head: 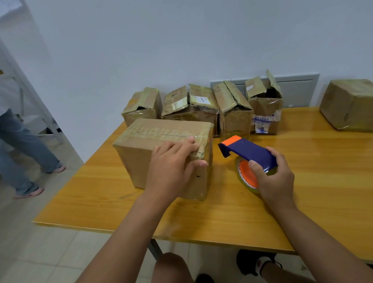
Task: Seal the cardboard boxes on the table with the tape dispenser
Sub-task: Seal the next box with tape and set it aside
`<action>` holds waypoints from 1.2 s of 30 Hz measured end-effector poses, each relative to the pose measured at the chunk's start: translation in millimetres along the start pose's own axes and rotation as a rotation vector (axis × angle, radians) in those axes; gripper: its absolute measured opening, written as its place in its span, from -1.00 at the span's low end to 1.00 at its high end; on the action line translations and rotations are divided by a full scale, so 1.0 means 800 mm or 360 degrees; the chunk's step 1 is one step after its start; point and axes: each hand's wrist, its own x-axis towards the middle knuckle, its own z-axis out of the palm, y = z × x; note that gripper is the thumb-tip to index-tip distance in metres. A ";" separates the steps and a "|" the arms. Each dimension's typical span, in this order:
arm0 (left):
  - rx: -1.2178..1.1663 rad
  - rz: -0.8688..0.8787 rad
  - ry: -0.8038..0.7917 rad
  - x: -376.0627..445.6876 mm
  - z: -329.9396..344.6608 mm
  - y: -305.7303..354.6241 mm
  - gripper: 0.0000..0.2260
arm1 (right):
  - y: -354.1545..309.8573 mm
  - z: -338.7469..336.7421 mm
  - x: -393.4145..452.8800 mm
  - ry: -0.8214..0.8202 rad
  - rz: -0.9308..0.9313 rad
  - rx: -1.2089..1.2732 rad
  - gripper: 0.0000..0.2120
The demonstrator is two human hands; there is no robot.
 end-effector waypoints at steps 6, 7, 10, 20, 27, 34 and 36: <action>-0.0123 -0.0013 -0.0084 -0.004 -0.003 -0.001 -0.53 | 0.003 0.000 0.001 0.0005 -0.0004 -0.0012 -0.35; -0.0212 -0.0057 -0.0118 -0.003 -0.006 -0.001 -0.52 | 0.003 0.000 0.001 0.0005 -0.0005 -0.0006 -0.35; -0.0461 -0.0187 -0.0100 -0.001 -0.011 -0.004 -0.62 | 0.003 0.001 0.001 0.0011 -0.0012 -0.0007 -0.34; -0.0360 -0.0035 -0.0020 -0.006 0.003 -0.010 -0.65 | 0.003 0.000 0.001 0.0008 -0.0021 0.0001 -0.34; -0.0244 0.0051 0.0086 -0.008 0.013 -0.009 -0.68 | 0.004 0.001 0.000 0.0008 -0.0010 0.0025 -0.36; -0.0263 0.0029 0.0148 -0.008 0.017 -0.009 -0.72 | 0.004 0.001 0.001 0.0009 -0.0025 0.0010 -0.38; -0.0232 0.0029 0.0165 -0.008 0.018 -0.005 -0.74 | 0.005 0.000 0.000 0.0011 -0.0026 0.0003 -0.40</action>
